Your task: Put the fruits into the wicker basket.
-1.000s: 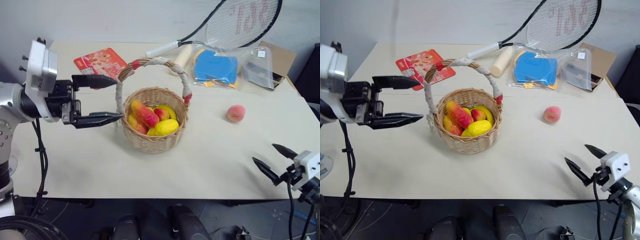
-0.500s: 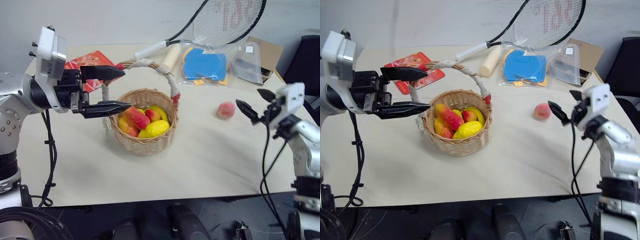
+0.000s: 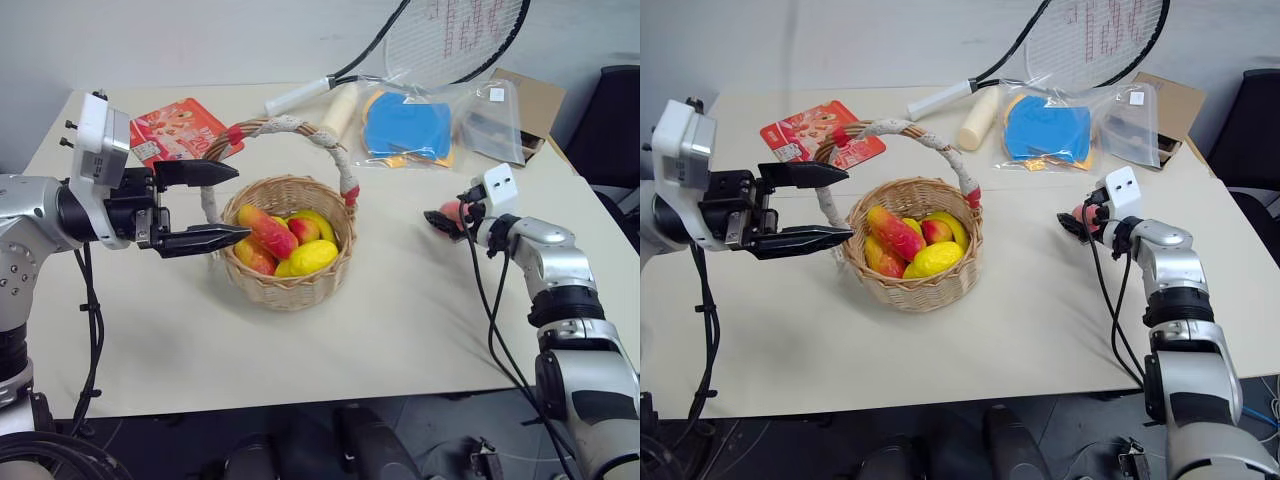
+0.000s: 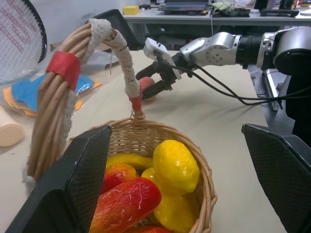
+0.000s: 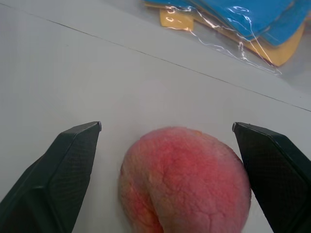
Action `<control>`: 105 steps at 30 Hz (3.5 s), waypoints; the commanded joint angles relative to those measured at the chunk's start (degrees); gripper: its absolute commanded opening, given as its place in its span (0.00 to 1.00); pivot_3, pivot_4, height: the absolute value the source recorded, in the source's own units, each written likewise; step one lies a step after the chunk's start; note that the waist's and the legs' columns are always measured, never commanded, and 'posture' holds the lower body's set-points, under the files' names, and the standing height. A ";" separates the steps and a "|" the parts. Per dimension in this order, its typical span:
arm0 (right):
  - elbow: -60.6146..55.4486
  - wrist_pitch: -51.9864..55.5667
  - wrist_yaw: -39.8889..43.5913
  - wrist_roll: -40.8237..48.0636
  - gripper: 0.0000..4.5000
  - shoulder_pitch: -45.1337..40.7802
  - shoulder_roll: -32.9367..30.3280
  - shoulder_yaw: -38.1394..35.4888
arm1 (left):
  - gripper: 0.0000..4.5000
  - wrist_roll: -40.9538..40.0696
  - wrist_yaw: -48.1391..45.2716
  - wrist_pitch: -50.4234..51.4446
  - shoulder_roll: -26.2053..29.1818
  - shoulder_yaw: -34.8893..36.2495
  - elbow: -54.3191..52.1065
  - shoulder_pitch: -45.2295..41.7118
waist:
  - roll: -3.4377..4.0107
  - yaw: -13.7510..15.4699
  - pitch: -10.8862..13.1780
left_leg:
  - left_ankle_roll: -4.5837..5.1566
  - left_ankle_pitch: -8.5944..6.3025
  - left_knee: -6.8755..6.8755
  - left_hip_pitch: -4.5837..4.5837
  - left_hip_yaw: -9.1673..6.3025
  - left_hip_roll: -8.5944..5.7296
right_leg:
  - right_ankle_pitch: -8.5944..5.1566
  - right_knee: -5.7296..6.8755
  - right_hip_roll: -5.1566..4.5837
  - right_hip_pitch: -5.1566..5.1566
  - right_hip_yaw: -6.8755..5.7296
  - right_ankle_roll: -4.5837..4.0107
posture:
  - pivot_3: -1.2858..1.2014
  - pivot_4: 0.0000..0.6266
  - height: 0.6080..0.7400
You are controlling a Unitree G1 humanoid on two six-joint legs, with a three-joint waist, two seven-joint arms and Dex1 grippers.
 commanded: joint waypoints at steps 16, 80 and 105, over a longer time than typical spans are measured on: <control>-59.58 19.83 31.13 28.86 0.58 15.84 -6.37 2.14 | 1.00 -1.24 -0.29 -2.99 -0.15 16.07 -2.51 19.10 | 0.04 -1.26 0.04 | -0.11 -0.03 0.01 0.05 -0.11 0.18 | -0.01 0.16 0.03 -0.01 -0.02 0.01 | 0.52 0.24 1.00; -49.36 15.64 25.26 25.80 0.04 12.67 -3.72 -13.70 | 1.00 -2.85 8.91 -15.06 -14.64 8.64 -11.59 31.05 | -0.11 0.07 0.07 | 0.07 -0.22 0.02 -0.10 -0.28 -0.05 | 0.08 -0.20 0.00 -0.07 0.06 -0.07 | 0.52 0.24 1.00; -46.46 -5.74 6.29 19.48 0.61 41.14 -5.91 -31.91 | 1.00 6.76 -2.38 -18.91 -16.50 -8.06 3.83 11.02 | -0.04 0.55 0.06 | 0.13 -0.17 -0.07 0.06 -0.16 -0.23 | 0.26 -0.38 0.09 0.08 0.42 0.24 | 0.52 0.24 1.00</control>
